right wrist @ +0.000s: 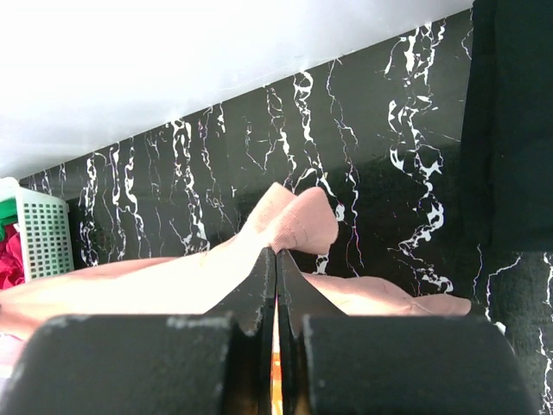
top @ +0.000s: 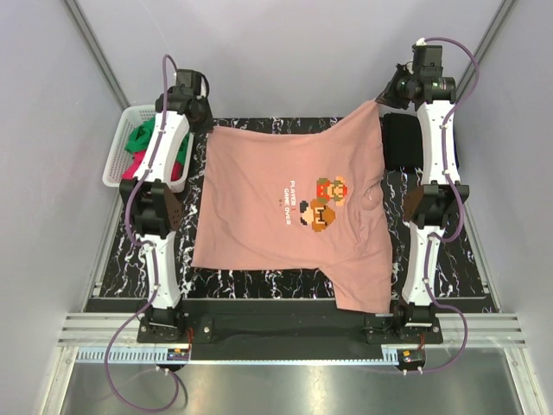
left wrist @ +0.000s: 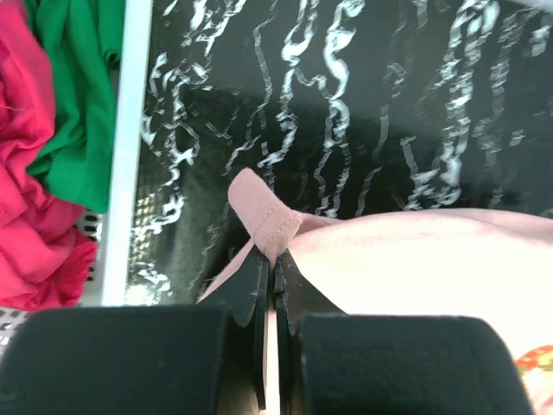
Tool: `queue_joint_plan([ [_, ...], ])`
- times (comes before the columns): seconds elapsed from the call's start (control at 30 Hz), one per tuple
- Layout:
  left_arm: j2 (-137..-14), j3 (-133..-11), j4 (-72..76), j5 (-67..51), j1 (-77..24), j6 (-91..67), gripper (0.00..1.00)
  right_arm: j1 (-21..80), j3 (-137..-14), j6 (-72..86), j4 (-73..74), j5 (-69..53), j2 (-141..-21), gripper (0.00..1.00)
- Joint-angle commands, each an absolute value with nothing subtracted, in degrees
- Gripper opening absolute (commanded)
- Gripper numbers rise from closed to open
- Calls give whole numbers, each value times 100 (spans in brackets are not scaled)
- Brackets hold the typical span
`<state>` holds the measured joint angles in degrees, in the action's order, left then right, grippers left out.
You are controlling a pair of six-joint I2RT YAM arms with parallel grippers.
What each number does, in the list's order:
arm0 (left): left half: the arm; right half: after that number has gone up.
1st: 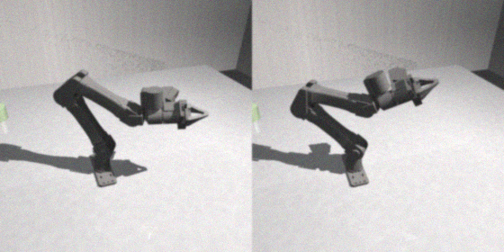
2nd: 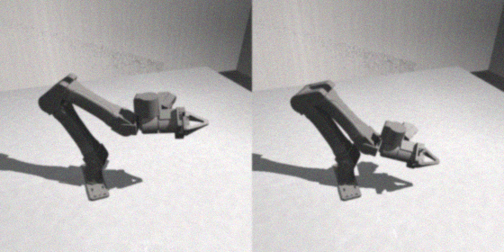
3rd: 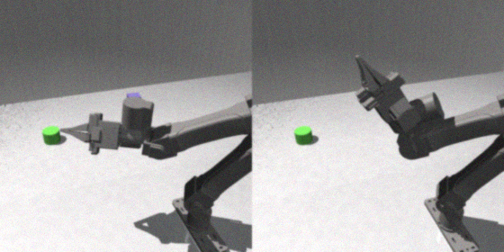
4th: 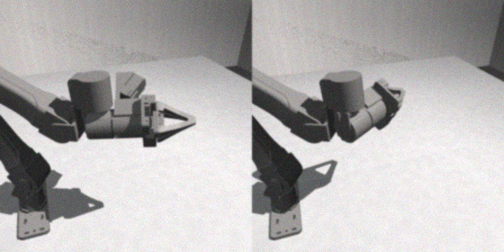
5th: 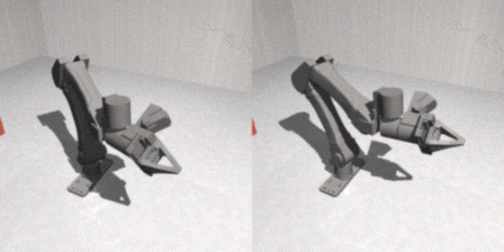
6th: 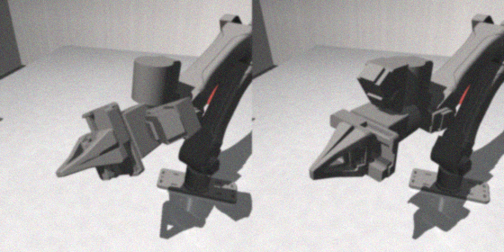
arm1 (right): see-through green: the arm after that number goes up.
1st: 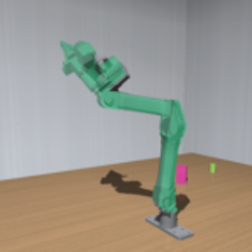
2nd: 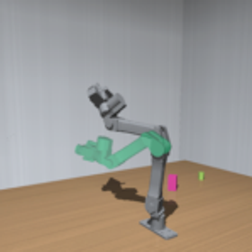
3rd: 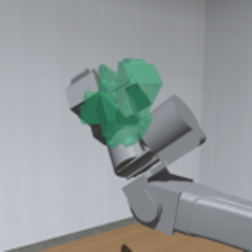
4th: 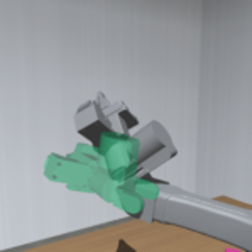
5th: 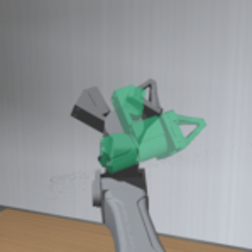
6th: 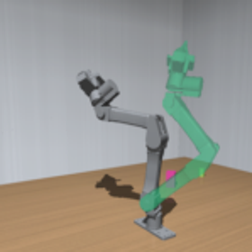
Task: Fold and stack the t-shirts
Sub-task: Fold the tshirt
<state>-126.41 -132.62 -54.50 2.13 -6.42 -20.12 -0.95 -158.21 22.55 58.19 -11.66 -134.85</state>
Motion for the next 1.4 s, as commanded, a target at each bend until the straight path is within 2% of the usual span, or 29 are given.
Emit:
queue_joint_plan([
  [0.0,-12067,-13139,-4579,378,-686,-2372,0,-211,-15917,2259,5546,-1362,-13175,0],
  [0.13,-12366,-13693,-5053,413,-686,-2400,0,-255,-15829,2250,5546,-1477,-13175,0],
  [0.63,-12103,-12903,-5256,677,-589,-2338,0,-334,-15478,2197,5634,-1687,-13070,0],
  [1.03,-11584,-11944,-5458,676,-633,-2154,0,-220,-14222,2022,5854,-1363,-12261,0],
  [1.37,-12357,-13209,-5520,967,-633,-1898,0,-176,-14773,2030,5889,-1248,-12384,0],
])
